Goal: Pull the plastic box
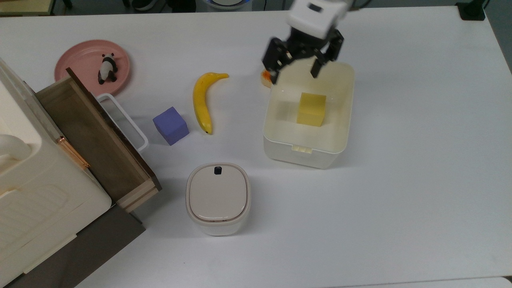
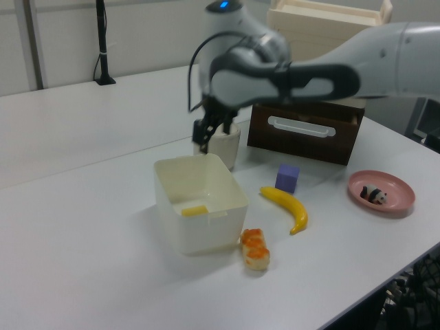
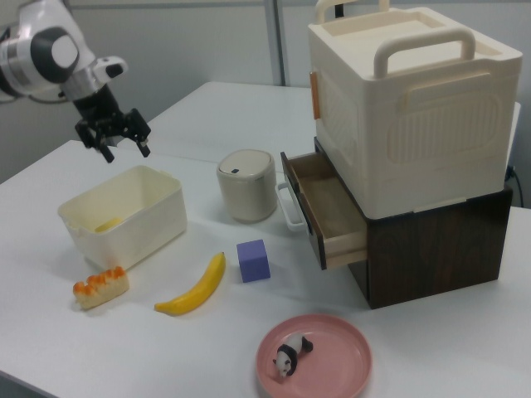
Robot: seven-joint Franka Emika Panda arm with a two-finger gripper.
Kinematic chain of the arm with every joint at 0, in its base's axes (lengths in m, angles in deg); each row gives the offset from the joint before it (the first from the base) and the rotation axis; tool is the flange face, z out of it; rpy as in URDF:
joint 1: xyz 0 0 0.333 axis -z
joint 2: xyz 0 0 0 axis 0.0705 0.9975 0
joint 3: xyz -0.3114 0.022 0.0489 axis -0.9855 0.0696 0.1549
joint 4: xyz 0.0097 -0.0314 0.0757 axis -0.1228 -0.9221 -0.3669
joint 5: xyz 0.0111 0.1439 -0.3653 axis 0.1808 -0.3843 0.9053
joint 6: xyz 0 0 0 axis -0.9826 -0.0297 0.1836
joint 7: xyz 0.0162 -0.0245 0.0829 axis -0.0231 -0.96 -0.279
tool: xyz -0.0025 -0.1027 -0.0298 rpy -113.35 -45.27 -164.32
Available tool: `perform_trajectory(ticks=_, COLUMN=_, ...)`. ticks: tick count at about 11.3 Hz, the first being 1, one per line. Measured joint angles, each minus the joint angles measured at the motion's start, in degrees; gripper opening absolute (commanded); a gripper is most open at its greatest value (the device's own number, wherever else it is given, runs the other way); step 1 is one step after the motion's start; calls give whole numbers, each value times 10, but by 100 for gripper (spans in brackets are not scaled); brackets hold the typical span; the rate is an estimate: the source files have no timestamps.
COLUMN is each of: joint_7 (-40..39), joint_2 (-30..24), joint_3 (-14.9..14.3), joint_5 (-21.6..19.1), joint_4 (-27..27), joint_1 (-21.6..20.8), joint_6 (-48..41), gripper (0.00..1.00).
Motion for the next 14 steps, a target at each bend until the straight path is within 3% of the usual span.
perform_trajectory(ticks=4, joint_7=27, joint_2=-86, joint_3=1, joint_5=-114, joint_4=2, joint_1=141, joint_6=-67, gripper=100)
perform_trajectory(ticks=6, joint_7=35, joint_2=-104, joint_3=-2, joint_5=-133, joint_4=1, joint_1=186, joint_6=-84, gripper=100)
perform_trajectory(ticks=9, joint_7=47, joint_2=-103, joint_3=-34, joint_5=-134, joint_4=-1, joint_1=189, joint_6=-84, gripper=100)
perform_trajectory(ticks=12, joint_7=47, joint_2=-103, joint_3=-72, joint_5=-134, joint_4=-1, joint_1=157, joint_6=-96, gripper=100)
perform_trajectory(ticks=14, joint_7=46, joint_2=-103, joint_3=-74, joint_5=-134, joint_4=-1, joint_1=147, joint_6=-97, gripper=100)
